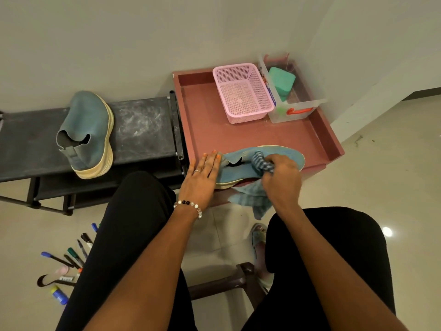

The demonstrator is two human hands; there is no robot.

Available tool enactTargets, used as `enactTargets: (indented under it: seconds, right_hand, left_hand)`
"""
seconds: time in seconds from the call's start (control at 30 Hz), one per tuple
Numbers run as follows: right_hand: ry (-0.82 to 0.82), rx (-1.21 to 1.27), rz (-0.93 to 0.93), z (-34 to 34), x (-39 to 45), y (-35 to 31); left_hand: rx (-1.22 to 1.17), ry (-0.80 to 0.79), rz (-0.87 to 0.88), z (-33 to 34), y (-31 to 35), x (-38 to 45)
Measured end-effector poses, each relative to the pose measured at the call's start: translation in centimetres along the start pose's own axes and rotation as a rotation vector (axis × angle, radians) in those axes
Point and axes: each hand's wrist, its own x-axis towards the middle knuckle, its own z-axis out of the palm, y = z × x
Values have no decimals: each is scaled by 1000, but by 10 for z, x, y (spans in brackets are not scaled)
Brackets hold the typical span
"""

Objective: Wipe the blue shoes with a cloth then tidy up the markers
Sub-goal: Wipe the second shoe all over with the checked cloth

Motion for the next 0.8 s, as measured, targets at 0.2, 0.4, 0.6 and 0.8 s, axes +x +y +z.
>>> enactTargets:
  seconds: [0.2,0.4,0.6,0.8]
  right_hand:
    - [-434,-197,-212,44,-28,-36]
    - [-630,-177,-477,38,-7,-6]
    - [-580,-482,-394,23,-1,-29]
    - [-698,-279,-376,42,-10,-31]
  left_hand:
    - [-27,-3,-106,13,4,-4]
    - [17,28,-97,23,3,-1]
    - [183,141,-116,34,7,0]
    - [214,125,-131,38,8,2]
